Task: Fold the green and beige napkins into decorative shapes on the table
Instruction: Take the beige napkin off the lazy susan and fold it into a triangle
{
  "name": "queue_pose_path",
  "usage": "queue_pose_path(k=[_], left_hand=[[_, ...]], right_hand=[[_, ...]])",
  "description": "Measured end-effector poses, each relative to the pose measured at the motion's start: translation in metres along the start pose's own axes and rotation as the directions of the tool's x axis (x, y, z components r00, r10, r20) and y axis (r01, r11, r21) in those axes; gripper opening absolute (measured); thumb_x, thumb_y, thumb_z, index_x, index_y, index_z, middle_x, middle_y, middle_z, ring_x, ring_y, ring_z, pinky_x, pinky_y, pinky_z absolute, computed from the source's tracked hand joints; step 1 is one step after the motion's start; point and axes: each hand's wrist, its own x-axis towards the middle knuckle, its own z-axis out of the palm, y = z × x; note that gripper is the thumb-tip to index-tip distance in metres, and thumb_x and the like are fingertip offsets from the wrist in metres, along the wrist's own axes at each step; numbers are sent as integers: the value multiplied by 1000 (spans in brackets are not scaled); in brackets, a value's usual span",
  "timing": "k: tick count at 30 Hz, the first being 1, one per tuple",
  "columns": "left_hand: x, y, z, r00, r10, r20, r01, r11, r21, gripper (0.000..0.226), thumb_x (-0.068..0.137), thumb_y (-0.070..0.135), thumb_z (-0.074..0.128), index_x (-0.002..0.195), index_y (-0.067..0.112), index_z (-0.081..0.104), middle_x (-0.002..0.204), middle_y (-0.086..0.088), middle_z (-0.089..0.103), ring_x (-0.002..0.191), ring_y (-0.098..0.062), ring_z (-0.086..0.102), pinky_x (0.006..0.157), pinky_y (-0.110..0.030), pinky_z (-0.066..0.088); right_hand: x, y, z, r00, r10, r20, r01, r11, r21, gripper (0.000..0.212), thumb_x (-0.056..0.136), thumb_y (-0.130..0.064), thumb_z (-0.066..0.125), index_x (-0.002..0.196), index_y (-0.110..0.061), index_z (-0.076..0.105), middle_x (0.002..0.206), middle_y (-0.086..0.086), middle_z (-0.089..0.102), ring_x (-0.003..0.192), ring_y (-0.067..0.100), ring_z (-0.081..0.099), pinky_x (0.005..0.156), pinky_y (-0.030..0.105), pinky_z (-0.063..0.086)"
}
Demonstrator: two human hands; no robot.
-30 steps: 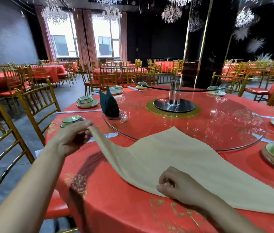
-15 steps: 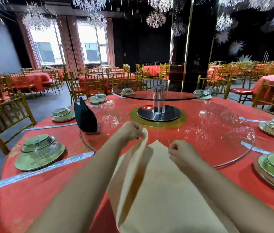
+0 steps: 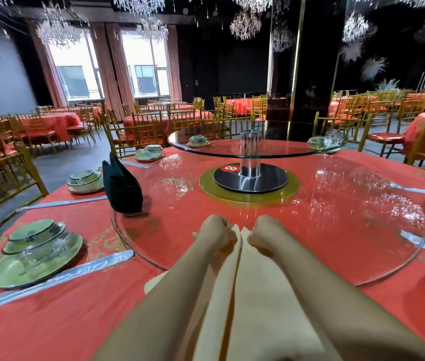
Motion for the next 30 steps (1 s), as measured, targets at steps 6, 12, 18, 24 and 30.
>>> queue_pose_path(k=[6, 12, 18, 24, 30], left_hand=[[0, 1, 0, 998, 45, 34, -40, 991, -128, 25, 81, 0, 61, 63, 15, 53, 65, -3, 55, 65, -19, 53, 62, -25, 47], [-8, 5, -7, 996, 84, 3, -81, 971, -224, 21, 83, -2, 59, 68, 13, 55, 65, -2, 55, 52, -12, 47, 43, -19, 37], [-19, 6, -15, 991, 120, -57, -131, 948, -289, 21, 79, -4, 60, 65, 11, 55, 65, -5, 54, 56, -17, 46, 55, -27, 39], [-41, 12, -28, 979, 180, -94, -201, 920, -336, 23, 82, -1, 61, 64, 13, 58, 66, -5, 58, 63, -20, 52, 65, -33, 46], [-71, 19, -45, 933, 293, -208, -351, 868, -351, 27, 77, -4, 64, 69, 19, 51, 70, -6, 54, 69, -22, 50, 65, -35, 42]], right_hand=[[-15, 5, -17, 994, -94, 62, 67, 936, 346, 17, 80, -5, 61, 69, -14, 52, 59, 0, 46, 41, 13, 42, 39, 19, 30], [-30, 0, -33, 979, -185, 87, 118, 859, 498, 16, 83, -5, 66, 72, -12, 57, 69, -2, 53, 63, 9, 50, 44, 15, 37], [-45, -4, -41, 972, -222, 74, 125, 761, 637, 17, 80, 7, 64, 71, -5, 57, 69, 5, 52, 59, 8, 51, 41, 6, 38], [-74, -14, -63, 962, -266, 58, 196, 824, 532, 2, 85, -5, 64, 84, -4, 61, 74, 3, 54, 60, 5, 48, 41, 7, 38], [-103, -27, -81, 946, -319, -63, 317, 862, 394, 19, 84, -30, 66, 77, -12, 66, 66, -2, 55, 58, 8, 46, 50, 19, 34]])
